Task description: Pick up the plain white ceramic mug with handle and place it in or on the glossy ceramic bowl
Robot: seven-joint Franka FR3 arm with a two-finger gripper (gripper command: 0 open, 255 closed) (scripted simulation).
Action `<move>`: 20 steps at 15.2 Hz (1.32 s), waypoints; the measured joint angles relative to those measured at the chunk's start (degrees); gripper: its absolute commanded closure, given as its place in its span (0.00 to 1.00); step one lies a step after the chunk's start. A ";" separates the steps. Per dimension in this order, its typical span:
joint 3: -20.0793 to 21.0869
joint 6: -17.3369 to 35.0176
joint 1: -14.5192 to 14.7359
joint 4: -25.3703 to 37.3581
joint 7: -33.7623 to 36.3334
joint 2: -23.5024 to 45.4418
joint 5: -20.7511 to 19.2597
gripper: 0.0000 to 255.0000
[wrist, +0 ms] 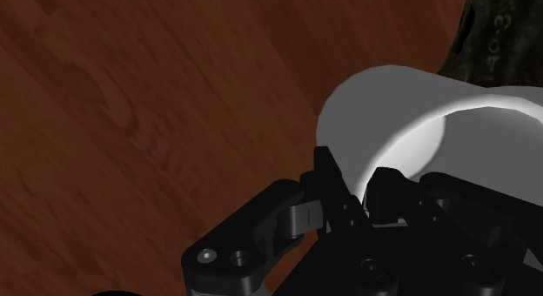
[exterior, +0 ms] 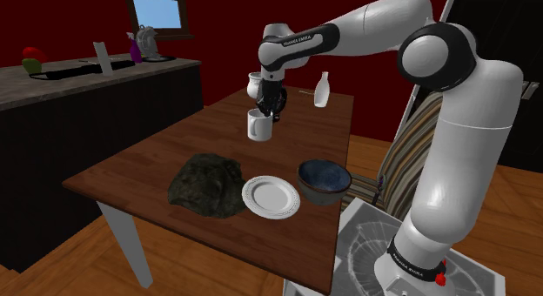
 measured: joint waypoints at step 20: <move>-0.85 -3.53 -0.85 -27.39 -1.36 -30.92 -0.76 1.00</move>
